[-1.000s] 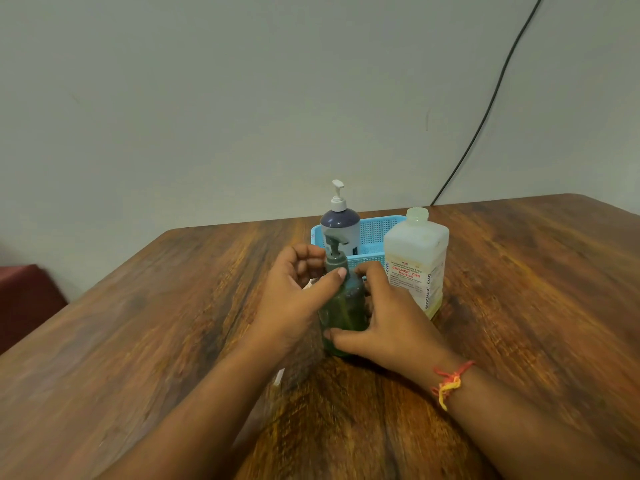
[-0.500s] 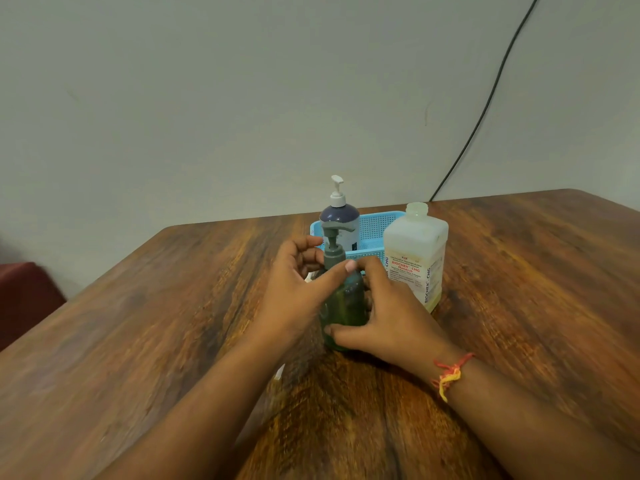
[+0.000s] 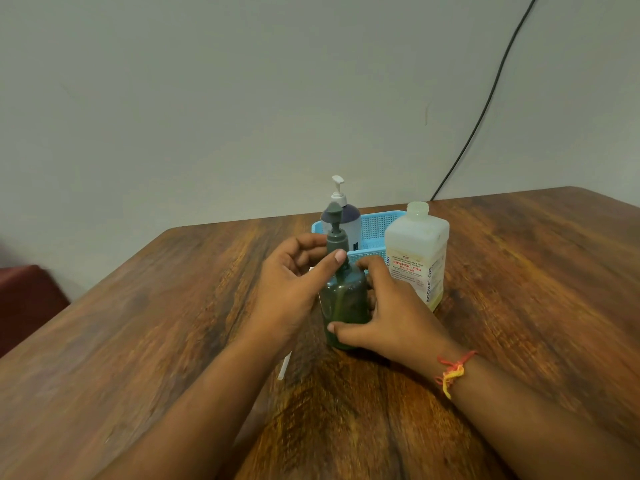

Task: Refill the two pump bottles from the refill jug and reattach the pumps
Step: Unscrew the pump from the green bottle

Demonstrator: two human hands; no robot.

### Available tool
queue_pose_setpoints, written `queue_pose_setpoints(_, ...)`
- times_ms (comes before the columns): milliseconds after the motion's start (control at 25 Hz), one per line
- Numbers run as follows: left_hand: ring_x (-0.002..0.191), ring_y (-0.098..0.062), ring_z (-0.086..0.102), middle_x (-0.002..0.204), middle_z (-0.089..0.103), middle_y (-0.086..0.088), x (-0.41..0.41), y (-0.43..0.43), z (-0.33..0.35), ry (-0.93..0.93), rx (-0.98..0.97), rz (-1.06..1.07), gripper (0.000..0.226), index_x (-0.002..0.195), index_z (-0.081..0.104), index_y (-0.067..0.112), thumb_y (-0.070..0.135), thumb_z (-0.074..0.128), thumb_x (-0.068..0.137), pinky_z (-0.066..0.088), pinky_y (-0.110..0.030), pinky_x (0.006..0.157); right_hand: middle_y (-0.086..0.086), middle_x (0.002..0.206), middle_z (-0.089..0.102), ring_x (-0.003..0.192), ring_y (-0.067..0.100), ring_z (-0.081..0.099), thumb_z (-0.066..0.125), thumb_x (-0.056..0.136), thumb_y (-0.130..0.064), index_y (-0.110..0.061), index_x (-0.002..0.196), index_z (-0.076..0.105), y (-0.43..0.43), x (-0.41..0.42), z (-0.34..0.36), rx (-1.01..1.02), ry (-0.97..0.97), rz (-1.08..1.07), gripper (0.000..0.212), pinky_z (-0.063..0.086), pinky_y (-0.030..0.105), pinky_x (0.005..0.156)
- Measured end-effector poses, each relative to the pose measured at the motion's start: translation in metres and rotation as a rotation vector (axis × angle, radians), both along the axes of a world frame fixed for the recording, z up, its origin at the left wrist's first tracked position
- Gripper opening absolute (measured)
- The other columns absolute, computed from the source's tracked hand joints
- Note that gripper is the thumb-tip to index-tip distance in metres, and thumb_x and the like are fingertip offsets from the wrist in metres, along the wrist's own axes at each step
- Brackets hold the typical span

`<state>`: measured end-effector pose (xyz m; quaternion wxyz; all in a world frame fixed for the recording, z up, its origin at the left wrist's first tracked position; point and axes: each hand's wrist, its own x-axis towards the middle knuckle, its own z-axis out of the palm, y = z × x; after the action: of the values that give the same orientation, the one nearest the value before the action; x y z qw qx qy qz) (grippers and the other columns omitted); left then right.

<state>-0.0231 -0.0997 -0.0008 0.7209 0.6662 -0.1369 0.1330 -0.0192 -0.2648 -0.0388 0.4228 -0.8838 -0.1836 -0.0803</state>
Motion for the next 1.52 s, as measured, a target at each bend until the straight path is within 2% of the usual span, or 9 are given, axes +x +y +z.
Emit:
queue_pose_setpoints(160, 0.105, -0.024, 0.074, 0.106, 0.077, -0.011, -0.001, 0.004, 0.015, 0.009, -0.248, -0.036, 0.038, 0.112, 0.065, 0.006, 0.019, 0.075, 0.077, 0.06, -0.033, 0.089, -0.008, 0.138, 0.057, 0.119, 0.013, 0.06, 0.084, 0.065, -0.058, -0.046, 0.131, 0.025, 0.0, 0.001, 0.001, -0.022, 0.007, 0.01, 0.089, 0.055, 0.034, 0.098)
queue_pose_setpoints(280, 0.107, -0.026, 0.072, 0.11, 0.075, -0.015, 0.004, 0.015, 0.027, 0.048, -0.484, -0.096, 0.035, 0.12, 0.062, 0.002, 0.012, 0.069, 0.087, 0.06, -0.036, 0.092, -0.009, 0.14, 0.054, 0.121, 0.011, 0.058, 0.084, 0.068, -0.056, -0.045, 0.133, 0.025, 0.0, 0.001, 0.003, -0.034, 0.014, 0.023, 0.088, 0.054, 0.03, 0.098)
queue_pose_setpoints(480, 0.104, -0.02, 0.074, 0.104, 0.076, -0.011, 0.015, 0.049, 0.045, 0.027, -0.801, -0.077, 0.035, 0.118, 0.064, 0.004, 0.013, 0.072, 0.086, 0.061, -0.029, 0.083, -0.008, 0.146, 0.05, 0.125, 0.012, 0.055, 0.083, 0.068, -0.058, -0.045, 0.138, 0.022, 0.001, 0.002, 0.003, -0.068, 0.021, 0.012, 0.094, 0.052, 0.026, 0.097)
queue_pose_setpoints(640, 0.099, -0.018, 0.075, 0.099, 0.076, -0.011, 0.024, 0.064, 0.04, 0.058, -0.883, -0.024, 0.033, 0.116, 0.066, 0.003, 0.014, 0.074, 0.086, 0.061, -0.027, 0.081, -0.008, 0.148, 0.049, 0.128, 0.014, 0.054, 0.083, 0.066, -0.059, -0.046, 0.14, 0.022, 0.001, 0.002, 0.003, -0.061, 0.037, 0.014, 0.097, 0.053, 0.032, 0.101)
queue_pose_setpoints(720, 0.096, -0.017, 0.072, 0.099, 0.075, -0.009, 0.029, 0.071, 0.032, 0.137, -0.718, 0.05, 0.036, 0.118, 0.064, 0.004, 0.018, 0.075, 0.087, 0.061, -0.026, 0.077, -0.009, 0.147, 0.05, 0.127, 0.014, 0.055, 0.084, 0.065, -0.059, -0.045, 0.139, 0.023, 0.0, 0.001, 0.003, -0.055, 0.041, 0.016, 0.096, 0.053, 0.033, 0.101)
queue_pose_setpoints(920, 0.085, -0.023, 0.062, 0.104, 0.068, -0.016, 0.042, 0.078, -0.009, 0.301, 0.241, 0.4, 0.02, 0.1, 0.064, 0.012, 0.022, 0.076, 0.087, 0.056, -0.039, 0.075, -0.008, 0.147, 0.049, 0.126, 0.013, 0.056, 0.085, 0.067, -0.057, -0.044, 0.14, 0.024, -0.001, 0.001, 0.003, -0.05, 0.035, 0.007, 0.096, 0.054, 0.028, 0.098)
queue_pose_setpoints(1080, 0.078, -0.017, 0.061, 0.094, 0.067, -0.006, 0.051, 0.076, -0.031, 0.34, 0.707, 0.494, 0.022, 0.092, 0.062, 0.021, 0.026, 0.08, 0.081, 0.05, -0.029, 0.061, -0.007, 0.149, 0.048, 0.125, 0.013, 0.057, 0.085, 0.068, -0.057, -0.042, 0.142, 0.023, 0.0, -0.001, 0.003, -0.039, 0.029, 0.004, 0.097, 0.054, 0.026, 0.097)
queue_pose_setpoints(1360, 0.082, -0.012, 0.06, 0.095, 0.065, 0.0, 0.058, 0.079, -0.046, 0.334, 0.875, 0.467, 0.026, 0.092, 0.062, 0.022, 0.03, 0.083, 0.081, 0.043, -0.024, 0.058, -0.007, 0.147, 0.049, 0.117, 0.006, 0.054, 0.084, 0.069, -0.057, -0.04, 0.14, 0.024, 0.001, -0.003, 0.004, -0.029, -0.004, -0.009, 0.095, 0.052, 0.019, 0.09)
queue_pose_setpoints(1520, 0.087, -0.014, 0.06, 0.101, 0.066, 0.0, 0.056, 0.081, -0.045, 0.319, 0.94, 0.467, 0.031, 0.097, 0.061, 0.02, 0.037, 0.081, 0.082, 0.049, -0.026, 0.063, -0.006, 0.15, 0.047, 0.128, 0.013, 0.054, 0.083, 0.068, -0.059, -0.041, 0.145, 0.02, 0.002, -0.003, 0.004, -0.03, 0.003, -0.01, 0.102, 0.05, 0.025, 0.099)
